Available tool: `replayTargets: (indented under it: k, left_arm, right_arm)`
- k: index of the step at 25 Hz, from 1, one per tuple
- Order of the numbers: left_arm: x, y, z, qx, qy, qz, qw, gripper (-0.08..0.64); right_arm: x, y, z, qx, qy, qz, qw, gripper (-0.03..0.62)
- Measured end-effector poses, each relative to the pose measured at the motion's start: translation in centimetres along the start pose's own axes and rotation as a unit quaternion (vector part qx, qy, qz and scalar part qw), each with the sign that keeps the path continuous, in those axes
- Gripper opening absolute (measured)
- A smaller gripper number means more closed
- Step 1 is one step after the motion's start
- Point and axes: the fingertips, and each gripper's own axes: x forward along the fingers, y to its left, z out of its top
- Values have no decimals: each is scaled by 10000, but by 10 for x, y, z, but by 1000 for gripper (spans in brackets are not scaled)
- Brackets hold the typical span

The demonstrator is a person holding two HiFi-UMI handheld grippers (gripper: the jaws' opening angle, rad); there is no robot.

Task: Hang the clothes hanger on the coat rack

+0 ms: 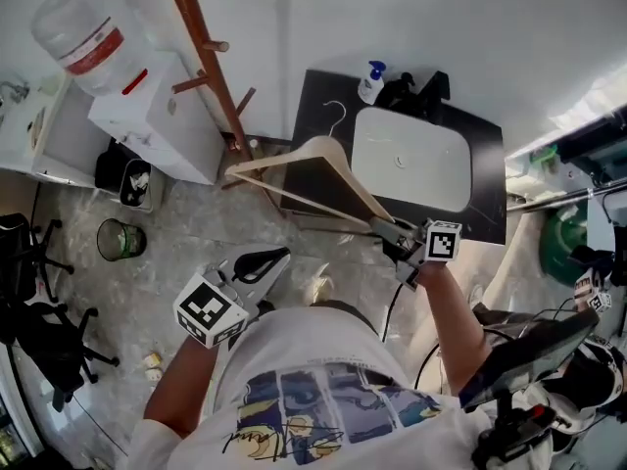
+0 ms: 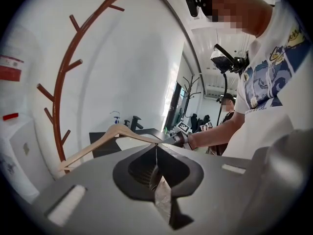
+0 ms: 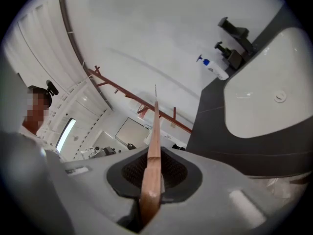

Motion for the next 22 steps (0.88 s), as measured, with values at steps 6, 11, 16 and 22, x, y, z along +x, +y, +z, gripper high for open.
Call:
replayTargets:
  k: [6,11,16,22]
  left_arm:
    - [-37,20,0,-139,-310,408,9986,6]
    - [-65,30,-5,-218,-431,741,9961,6]
    - [-94,45,-12,-180,-439,1031,9935,6]
    - [-114,57,-19,-203,-573,1158,9914,6]
  right_arm:
    - [40,61,13,-828,605,311,9942,40]
    - [93,92,25,-1302,933,591,9853,40]
    - [140,98,38,-1570,1131,570,9794,40]
    - [176,95,58,-1802,1241,390,9750,40]
